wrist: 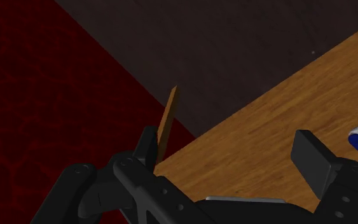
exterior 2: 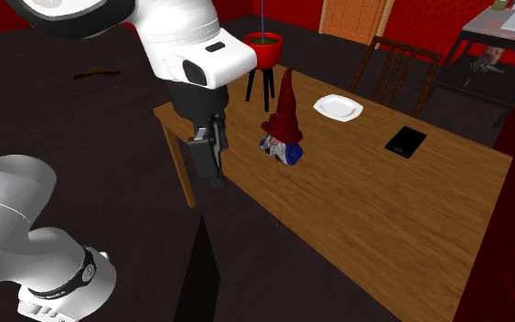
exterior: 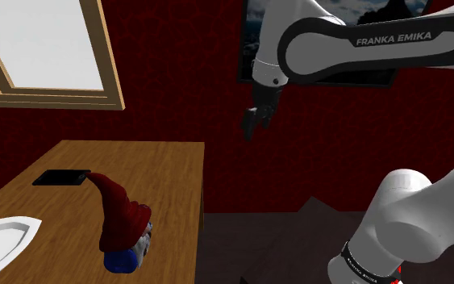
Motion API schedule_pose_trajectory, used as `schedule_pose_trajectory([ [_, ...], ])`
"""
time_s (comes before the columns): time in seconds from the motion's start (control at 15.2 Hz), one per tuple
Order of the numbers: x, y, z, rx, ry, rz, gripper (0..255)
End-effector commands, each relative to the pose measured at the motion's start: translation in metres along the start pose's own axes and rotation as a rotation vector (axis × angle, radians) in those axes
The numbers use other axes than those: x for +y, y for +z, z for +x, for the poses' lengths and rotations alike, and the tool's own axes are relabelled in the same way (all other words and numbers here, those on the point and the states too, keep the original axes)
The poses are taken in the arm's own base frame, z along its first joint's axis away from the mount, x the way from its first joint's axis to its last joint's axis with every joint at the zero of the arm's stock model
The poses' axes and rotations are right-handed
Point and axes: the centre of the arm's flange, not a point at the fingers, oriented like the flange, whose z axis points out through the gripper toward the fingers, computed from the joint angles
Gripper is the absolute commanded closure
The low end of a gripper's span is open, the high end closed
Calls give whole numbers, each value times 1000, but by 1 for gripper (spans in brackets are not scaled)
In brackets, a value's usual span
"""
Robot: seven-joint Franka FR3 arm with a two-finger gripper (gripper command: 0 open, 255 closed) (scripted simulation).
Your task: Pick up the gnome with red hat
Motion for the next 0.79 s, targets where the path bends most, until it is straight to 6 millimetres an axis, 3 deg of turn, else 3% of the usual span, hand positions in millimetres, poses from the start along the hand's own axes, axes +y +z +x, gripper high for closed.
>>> schedule_pose_trajectory([
  [0.0,-20,6,13,29,-39,9,0],
  [0.73,-129,14,74,176,-248,54,0],
])
